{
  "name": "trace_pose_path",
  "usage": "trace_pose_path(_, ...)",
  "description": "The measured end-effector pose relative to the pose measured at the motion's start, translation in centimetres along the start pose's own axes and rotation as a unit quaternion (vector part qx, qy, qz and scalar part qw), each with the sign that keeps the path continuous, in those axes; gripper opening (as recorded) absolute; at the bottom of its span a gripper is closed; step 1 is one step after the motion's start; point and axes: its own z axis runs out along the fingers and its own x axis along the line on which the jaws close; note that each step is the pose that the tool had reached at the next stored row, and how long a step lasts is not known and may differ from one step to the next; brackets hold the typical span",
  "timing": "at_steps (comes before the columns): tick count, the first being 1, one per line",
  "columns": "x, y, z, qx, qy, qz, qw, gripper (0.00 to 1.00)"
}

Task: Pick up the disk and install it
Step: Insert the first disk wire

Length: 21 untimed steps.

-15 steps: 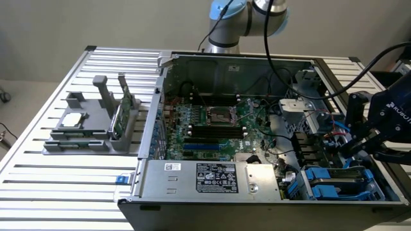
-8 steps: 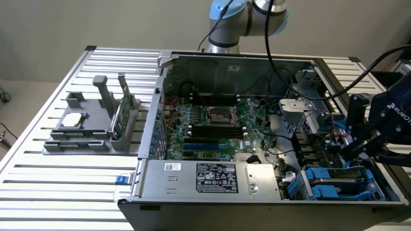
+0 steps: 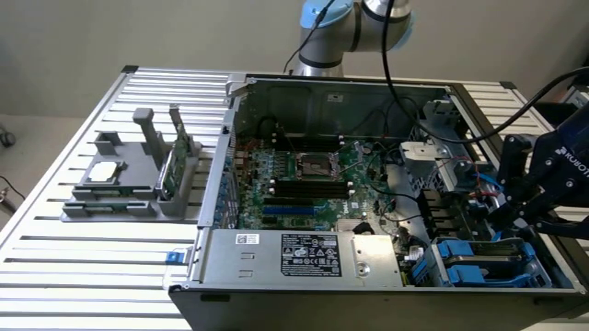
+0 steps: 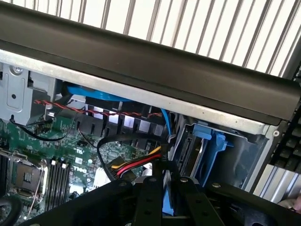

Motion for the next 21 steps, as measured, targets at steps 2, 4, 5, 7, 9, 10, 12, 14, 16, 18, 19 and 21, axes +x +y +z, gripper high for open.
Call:
trace_pose_path(2, -0.01, 0.00, 0.00, 0.0003, -0.0010, 0.011, 0.9999, 0.16)
trace_pose_path(4, -0.01, 0.00, -0.01, 0.0007, -0.0022, 0.021, 0.9998, 0.16)
trace_pose_path(5, -0.01, 0.00, 0.00, 0.0009, -0.0031, 0.026, 0.9997, 0.16)
trace_pose_path(7, -0.02, 0.00, -0.01, 0.0014, -0.0053, 0.036, 0.9993, 0.16)
trace_pose_path(9, -0.03, 0.00, -0.01, 0.0019, -0.0075, 0.046, 0.9989, 0.16)
trace_pose_path(10, -0.03, 0.00, -0.01, 0.0022, -0.0086, 0.051, 0.9987, 0.16)
trace_pose_path(12, -0.04, 0.00, -0.01, 0.0027, -0.0111, 0.061, 0.9981, 0.16)
trace_pose_path(14, -0.04, 0.00, -0.01, 0.0032, -0.0136, 0.070, 0.9974, 0.16)
trace_pose_path(16, -0.05, -0.01, -0.01, 0.0037, -0.0159, 0.079, 0.9967, 0.16)
trace_pose_path(18, -0.05, -0.01, -0.02, 0.0043, -0.0190, 0.089, 0.9958, 0.16)
trace_pose_path(19, -0.05, -0.01, -0.02, 0.0046, -0.0208, 0.093, 0.9954, 0.16)
trace_pose_path(21, -0.06, -0.01, -0.02, 0.0052, -0.0251, 0.102, 0.9945, 0.16)
